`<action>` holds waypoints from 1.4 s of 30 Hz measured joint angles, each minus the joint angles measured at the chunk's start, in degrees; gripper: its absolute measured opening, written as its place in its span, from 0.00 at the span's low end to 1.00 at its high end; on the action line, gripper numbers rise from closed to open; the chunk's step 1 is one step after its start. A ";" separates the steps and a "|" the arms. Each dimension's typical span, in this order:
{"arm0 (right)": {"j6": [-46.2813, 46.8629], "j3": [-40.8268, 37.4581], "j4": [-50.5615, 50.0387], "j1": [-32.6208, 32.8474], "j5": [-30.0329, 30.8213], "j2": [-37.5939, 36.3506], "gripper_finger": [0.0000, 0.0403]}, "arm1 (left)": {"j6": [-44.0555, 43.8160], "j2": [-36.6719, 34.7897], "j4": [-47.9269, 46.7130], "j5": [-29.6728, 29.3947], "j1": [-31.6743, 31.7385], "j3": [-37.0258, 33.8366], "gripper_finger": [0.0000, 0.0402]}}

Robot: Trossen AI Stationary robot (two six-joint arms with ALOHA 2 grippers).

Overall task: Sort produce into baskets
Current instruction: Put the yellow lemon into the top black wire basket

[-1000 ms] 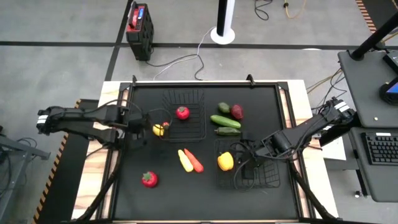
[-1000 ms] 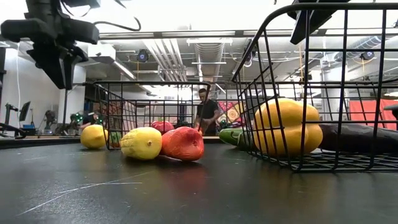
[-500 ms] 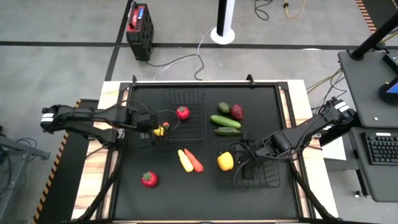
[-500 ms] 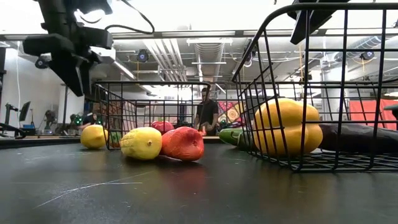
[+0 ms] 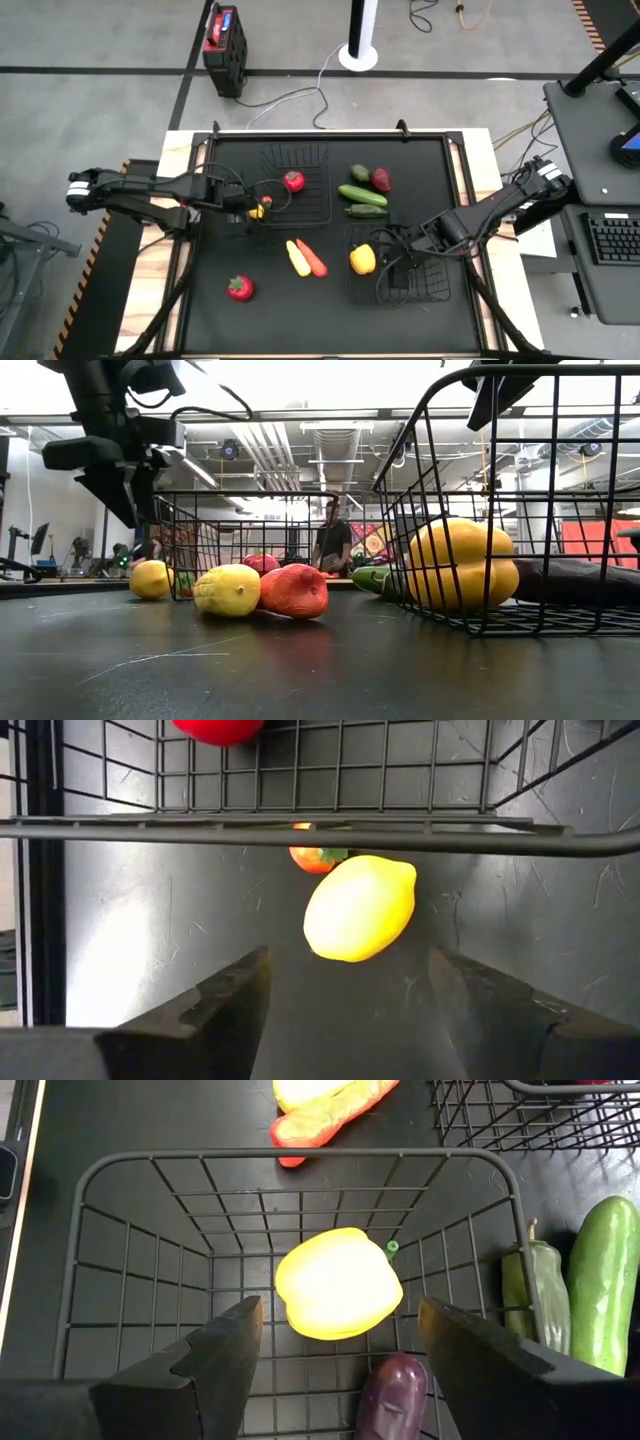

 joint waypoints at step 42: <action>0.88 0.00 1.42 0.00 0.02 0.00 0.65 | -3.91 15.21 3.78 -0.37 0.00 -0.35 0.63</action>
